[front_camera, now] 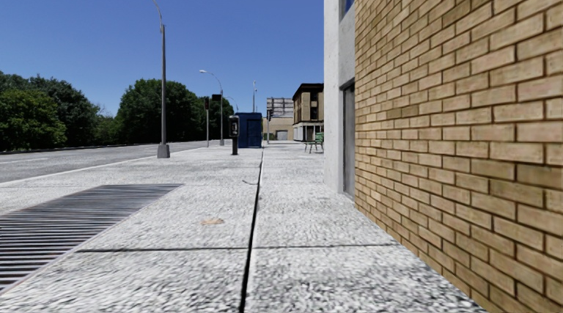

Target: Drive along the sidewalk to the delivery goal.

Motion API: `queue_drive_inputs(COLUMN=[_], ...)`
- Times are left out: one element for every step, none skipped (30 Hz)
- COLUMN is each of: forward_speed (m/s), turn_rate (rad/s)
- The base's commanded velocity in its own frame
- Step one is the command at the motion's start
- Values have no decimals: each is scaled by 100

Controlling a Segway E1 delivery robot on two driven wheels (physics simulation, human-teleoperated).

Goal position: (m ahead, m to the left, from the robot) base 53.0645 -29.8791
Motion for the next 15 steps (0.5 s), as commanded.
queue_drive_inputs(forward_speed=[200, 200, 200, 200, 200, 200, 200, 200, 200, 200, 200, 200, 200, 200, 200], turn_rate=[0, 0, 0, 0, 0, 0, 0, 0, 0, 0, 0, 0, 0, 0, 0])
